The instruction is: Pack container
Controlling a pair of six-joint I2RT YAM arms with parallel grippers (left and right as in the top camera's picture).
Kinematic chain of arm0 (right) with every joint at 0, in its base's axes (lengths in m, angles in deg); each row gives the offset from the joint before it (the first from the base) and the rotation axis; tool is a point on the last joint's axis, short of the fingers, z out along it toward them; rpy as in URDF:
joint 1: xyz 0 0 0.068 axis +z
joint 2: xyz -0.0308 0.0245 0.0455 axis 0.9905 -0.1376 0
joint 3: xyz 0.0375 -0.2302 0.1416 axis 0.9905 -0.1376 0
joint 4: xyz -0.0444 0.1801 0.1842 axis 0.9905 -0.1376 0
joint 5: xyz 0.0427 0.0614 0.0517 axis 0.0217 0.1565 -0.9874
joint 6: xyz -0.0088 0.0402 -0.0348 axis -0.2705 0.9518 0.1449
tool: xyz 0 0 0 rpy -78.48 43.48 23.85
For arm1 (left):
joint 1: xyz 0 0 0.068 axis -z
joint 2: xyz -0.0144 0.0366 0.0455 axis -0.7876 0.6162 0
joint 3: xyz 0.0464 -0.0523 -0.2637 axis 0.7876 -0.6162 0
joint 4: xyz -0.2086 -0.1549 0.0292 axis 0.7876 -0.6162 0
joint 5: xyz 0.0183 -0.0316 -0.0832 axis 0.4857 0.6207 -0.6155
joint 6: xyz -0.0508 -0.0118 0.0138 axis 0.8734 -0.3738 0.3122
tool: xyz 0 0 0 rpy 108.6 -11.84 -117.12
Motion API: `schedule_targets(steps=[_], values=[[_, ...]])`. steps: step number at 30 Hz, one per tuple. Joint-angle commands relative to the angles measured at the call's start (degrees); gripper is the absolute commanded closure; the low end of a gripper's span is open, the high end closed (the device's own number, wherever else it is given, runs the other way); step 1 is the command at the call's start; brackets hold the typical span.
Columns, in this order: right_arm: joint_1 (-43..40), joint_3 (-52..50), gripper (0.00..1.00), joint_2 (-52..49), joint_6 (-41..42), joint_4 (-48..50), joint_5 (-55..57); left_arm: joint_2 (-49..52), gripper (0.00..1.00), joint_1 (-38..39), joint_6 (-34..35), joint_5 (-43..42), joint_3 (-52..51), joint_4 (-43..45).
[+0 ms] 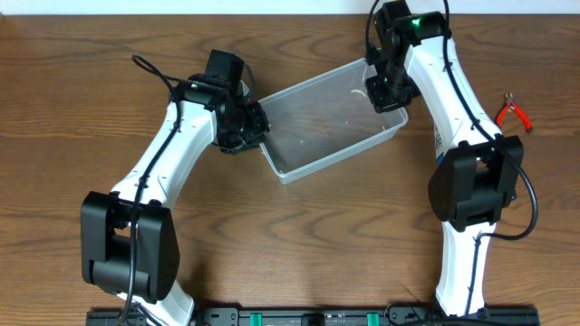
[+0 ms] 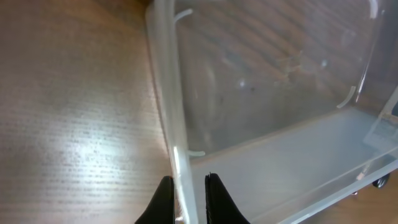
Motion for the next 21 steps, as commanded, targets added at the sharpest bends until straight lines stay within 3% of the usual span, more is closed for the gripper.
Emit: schedule_targets(steps=[1, 21], values=[[0.74, 0.74, 0.98, 1.64, -0.76, 0.42, -0.44, 0.55, 0.93, 0.2, 2.84, 1.14, -0.07, -1.68], [0.94, -0.11, 0.98, 1.64, -1.55, 0.28, -1.92, 0.59, 0.93, 0.24, 4.11, 5.07, -0.07, -2.67]])
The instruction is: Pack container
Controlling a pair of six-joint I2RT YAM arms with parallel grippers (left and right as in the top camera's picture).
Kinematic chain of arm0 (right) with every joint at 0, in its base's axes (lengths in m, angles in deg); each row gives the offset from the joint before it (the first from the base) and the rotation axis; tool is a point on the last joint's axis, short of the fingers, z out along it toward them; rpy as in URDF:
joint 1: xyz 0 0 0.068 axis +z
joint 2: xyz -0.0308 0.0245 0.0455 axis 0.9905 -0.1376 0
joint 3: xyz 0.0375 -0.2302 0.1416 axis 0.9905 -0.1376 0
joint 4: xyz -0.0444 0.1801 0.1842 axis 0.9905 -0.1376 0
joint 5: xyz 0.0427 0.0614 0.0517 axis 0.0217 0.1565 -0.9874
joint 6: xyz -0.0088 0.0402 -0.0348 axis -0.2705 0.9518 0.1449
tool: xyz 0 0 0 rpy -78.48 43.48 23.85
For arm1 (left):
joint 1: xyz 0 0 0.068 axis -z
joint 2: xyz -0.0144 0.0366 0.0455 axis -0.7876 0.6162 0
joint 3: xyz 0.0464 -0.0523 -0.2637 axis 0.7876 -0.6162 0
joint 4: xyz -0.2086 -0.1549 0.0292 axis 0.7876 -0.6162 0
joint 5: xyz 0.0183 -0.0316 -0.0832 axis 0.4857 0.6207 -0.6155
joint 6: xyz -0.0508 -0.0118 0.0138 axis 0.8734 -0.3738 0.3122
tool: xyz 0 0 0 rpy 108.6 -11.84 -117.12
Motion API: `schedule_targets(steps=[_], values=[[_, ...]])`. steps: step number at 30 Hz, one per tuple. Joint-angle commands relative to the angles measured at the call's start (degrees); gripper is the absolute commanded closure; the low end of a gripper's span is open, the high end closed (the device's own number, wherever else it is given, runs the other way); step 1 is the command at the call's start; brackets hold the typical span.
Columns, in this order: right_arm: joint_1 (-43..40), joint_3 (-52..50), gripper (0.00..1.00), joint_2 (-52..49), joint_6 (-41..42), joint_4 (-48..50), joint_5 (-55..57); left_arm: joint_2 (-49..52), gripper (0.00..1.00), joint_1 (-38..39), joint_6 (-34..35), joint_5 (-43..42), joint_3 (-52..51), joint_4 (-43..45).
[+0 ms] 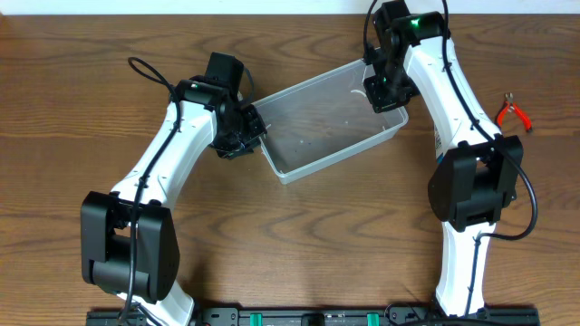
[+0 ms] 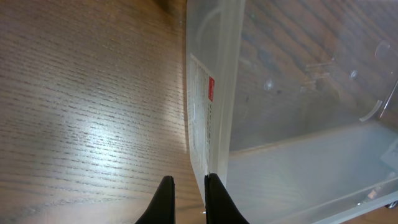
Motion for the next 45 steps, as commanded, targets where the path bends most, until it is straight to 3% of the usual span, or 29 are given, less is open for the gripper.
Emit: schedule_targets(steps=[1, 14, 27, 31, 34, 45], values=[[0.85, -0.48, 0.98, 1.64, -0.74, -0.09, -0.87, 0.61, 0.93, 0.24, 1.01, 1.97, -0.07, -0.35], [1.01, -10.14, 0.98, 1.64, -0.68, 0.31, -2.51, 1.11, 0.93, 0.22, 1.57, 3.21, -0.07, 4.26], [4.48, -11.04, 0.98, 1.64, 0.57, 0.7, -3.02, 5.11, 0.93, -0.2, -2.56, 3.17, 0.0, 6.38], [4.68, -10.95, 0.8, 1.64, 0.55, 3.48, -3.06, 4.02, 0.93, -1.11, -3.45, 2.71, 1.11, 6.29], [4.68, -10.34, 0.72, 1.66, 0.5, 5.2, -3.06, 2.51, 0.92, -1.51, -4.63, 2.58, 1.62, 6.14], [4.72, -2.62, 0.6, 2.01, -0.81, 5.75, -3.89, 0.35, 0.88, -2.14, -8.44, 2.56, 2.21, 8.83]])
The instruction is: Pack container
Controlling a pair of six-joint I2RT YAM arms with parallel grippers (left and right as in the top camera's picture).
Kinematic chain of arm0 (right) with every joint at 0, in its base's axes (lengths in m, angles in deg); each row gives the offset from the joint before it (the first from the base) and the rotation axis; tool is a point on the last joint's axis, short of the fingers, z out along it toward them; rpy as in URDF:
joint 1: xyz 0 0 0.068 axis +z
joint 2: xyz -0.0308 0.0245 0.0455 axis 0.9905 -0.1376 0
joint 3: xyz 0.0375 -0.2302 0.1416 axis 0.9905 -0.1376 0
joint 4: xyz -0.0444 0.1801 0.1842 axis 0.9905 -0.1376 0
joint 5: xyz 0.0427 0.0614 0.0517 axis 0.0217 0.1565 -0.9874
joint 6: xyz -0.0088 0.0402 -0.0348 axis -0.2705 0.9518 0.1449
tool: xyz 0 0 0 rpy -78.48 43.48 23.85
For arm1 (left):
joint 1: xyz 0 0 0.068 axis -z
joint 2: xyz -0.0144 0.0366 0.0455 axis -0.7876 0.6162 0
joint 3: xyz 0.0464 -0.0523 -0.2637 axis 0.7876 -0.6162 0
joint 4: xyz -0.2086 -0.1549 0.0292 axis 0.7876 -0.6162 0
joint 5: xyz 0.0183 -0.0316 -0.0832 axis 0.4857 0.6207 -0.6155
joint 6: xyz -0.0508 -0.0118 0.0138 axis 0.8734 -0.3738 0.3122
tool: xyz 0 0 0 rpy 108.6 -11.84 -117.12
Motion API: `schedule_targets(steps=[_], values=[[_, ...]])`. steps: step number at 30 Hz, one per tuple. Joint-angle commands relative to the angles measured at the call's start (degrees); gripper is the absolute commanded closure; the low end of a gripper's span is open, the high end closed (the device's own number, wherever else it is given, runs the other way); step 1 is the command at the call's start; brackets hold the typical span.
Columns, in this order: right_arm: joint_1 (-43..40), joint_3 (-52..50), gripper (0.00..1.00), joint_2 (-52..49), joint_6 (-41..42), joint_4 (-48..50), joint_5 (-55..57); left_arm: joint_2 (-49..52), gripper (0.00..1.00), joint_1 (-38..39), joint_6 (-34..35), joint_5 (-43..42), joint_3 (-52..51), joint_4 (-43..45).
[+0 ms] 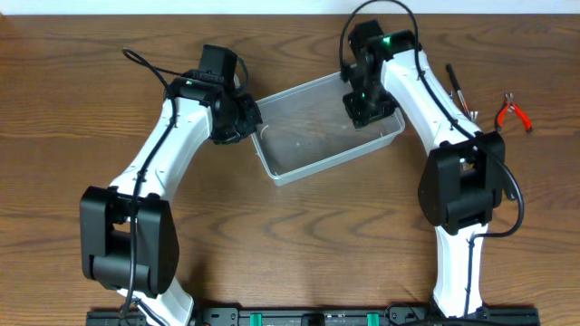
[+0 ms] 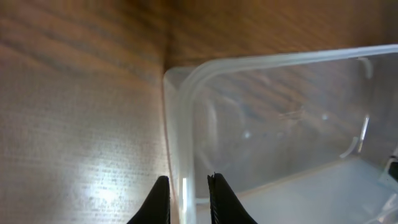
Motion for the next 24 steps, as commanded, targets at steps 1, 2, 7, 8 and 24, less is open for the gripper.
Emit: schedule_targets(steps=[1, 2, 7, 8, 24], values=[[0.24, 3.91, 0.58, 2.32, -0.66, 0.07, -0.46, -0.9, 0.88, -0.28, -3.02, 0.52, 1.53, 0.92], [0.24, 4.72, 0.56, 2.62, -0.66, 0.04, -0.44, -0.87, 0.88, -0.28, -3.34, 0.52, 1.53, 1.38], [0.24, 6.27, 0.54, 5.88, -1.22, 0.07, -0.44, -0.9, 0.88, -0.28, -3.82, 0.48, 1.55, 3.41], [0.24, 6.27, 0.54, 6.49, -1.29, 0.11, -0.44, -0.9, 0.88, -0.28, -4.59, 0.48, 1.64, 3.56], [0.24, 6.27, 0.76, 14.1, -2.05, -1.22, -0.42, -10.23, 0.94, -0.13, 2.25, 7.21, 3.82, -18.45]])
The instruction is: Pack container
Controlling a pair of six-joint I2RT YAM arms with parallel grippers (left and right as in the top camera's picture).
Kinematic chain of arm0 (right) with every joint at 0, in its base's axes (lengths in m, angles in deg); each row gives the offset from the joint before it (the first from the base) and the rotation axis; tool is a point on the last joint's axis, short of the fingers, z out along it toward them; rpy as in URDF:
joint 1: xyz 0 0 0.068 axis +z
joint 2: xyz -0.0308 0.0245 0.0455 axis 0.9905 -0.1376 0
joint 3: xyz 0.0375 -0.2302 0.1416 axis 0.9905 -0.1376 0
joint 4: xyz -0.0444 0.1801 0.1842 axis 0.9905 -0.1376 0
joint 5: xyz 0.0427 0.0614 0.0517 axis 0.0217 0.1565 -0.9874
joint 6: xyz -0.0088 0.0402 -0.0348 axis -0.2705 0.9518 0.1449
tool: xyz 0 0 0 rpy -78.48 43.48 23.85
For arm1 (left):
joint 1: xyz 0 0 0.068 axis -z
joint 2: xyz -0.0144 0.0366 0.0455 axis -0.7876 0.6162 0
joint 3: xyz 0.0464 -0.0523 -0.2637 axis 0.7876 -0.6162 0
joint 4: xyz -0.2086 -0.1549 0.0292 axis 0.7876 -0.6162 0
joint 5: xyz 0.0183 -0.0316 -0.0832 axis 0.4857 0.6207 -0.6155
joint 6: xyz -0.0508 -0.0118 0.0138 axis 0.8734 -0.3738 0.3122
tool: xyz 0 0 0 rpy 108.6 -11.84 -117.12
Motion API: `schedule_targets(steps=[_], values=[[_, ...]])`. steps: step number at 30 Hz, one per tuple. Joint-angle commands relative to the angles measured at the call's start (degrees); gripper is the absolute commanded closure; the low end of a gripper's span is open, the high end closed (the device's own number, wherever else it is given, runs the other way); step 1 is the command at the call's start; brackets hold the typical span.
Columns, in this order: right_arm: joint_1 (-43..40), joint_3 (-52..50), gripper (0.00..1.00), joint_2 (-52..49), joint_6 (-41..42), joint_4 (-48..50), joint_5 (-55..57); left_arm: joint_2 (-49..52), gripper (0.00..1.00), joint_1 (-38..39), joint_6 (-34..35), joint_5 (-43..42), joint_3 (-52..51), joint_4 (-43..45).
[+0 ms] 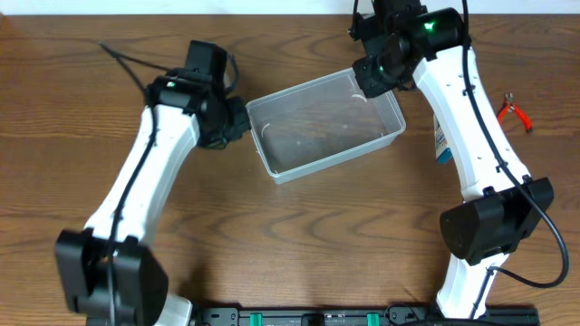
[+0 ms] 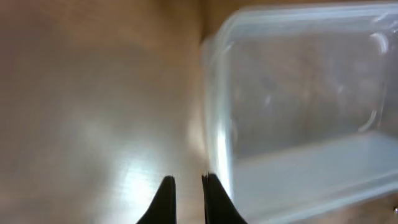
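The clear plastic container (image 1: 326,127) lies tilted on the wood table with nothing inside it. My left gripper (image 1: 241,120) is at the container's left end, outside the wall. In the left wrist view its fingertips (image 2: 208,186) stand a narrow gap apart with nothing between them, and the container's rim (image 2: 219,143) runs just right of the right finger. My right gripper (image 1: 370,80) hangs at the container's far right corner, over the rim. The overhead view does not show how its jaws stand.
Red-handled pliers (image 1: 513,113) lie at the table's right side. A small white and blue item (image 1: 441,143) lies beside the right arm's forearm. The table's far edge runs just behind both grippers.
My left fingers, which straddled the container's left wall, now stand just outside it and closer together. The right gripper has moved from inside the container's right end to its far right corner. The container has stayed put.
My left gripper was shut on the container's left wall and the right gripper was at its right end. Then the left fingers were beside the wall. By the last earlier moment the container sat a little further left. Now both grippers are at its edges.
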Motion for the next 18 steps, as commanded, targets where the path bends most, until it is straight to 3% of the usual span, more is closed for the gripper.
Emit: schedule_targets(steps=[1, 6, 18], values=[[0.24, 0.92, 0.76, 1.22, -0.2, -1.07, -0.37, -1.9, 0.94, 0.22, 4.96, -0.2, 1.09, -5.92], [0.22, 0.92, 0.75, 1.22, -0.22, -1.44, -0.35, -2.05, 0.94, 3.76, 1.9, -6.93, 1.05, -13.03], [0.24, 0.92, 0.75, 1.22, -0.22, -2.58, -0.35, -1.77, 0.94, 16.28, -0.35, -6.23, 0.94, -13.81]])
